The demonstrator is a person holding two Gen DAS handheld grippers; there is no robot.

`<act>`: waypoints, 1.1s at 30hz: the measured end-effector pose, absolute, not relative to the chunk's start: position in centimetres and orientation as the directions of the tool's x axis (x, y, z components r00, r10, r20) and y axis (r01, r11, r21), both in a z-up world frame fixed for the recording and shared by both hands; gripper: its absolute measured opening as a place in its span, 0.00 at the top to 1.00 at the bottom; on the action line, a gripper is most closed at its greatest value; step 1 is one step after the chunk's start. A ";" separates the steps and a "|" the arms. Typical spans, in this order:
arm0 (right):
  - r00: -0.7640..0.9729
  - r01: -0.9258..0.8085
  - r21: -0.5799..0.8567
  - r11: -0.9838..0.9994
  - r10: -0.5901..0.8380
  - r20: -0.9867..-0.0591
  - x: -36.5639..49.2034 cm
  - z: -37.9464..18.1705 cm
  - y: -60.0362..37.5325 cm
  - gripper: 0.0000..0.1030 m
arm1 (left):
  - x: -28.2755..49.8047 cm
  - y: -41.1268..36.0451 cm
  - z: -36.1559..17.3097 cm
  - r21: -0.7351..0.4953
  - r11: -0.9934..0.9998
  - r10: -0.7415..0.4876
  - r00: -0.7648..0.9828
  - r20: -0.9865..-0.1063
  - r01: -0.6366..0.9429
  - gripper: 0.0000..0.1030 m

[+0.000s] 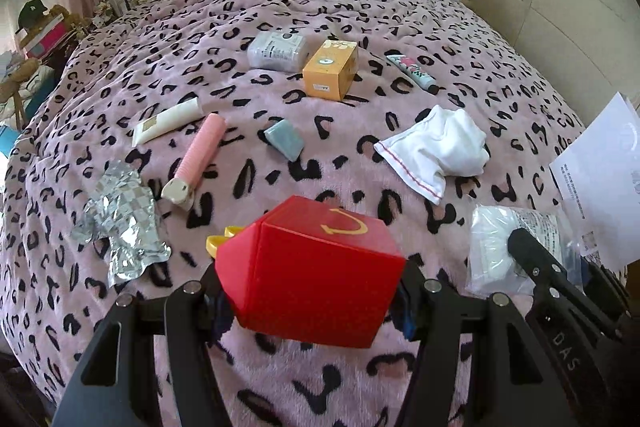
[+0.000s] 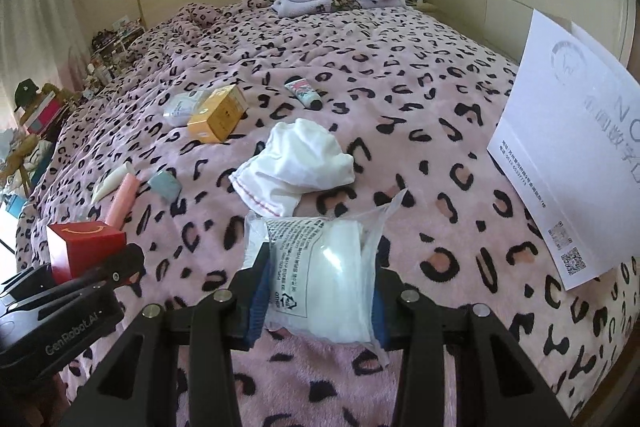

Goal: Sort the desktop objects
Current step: 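Carry the red box and cotton-pad bag with both tools to the white paper bag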

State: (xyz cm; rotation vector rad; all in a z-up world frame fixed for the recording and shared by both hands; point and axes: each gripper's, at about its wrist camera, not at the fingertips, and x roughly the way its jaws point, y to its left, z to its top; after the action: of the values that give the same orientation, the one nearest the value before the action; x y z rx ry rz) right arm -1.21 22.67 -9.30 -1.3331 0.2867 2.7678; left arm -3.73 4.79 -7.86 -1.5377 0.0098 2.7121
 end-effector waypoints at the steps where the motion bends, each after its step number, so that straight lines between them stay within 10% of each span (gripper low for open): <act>1: -0.626 -0.129 0.141 -0.981 -0.030 -0.779 -1.0 -9.1 22.6 0.60 | -3.5 4.8 -7.7 -0.005 -1.000 0.017 -0.513 -0.858 -0.025 0.40; 33: -0.725 -0.256 0.235 -0.938 0.026 -0.688 5.8 -0.8 34.3 0.60 | -0.6 18.3 0.3 -0.029 -0.964 0.179 -0.564 -0.806 -0.265 0.40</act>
State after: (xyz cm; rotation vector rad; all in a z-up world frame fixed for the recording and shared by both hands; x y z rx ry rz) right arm 5.76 34.34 -0.75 -1.0870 0.4758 2.7418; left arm -0.58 18.31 0.25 -1.3097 0.1390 2.5714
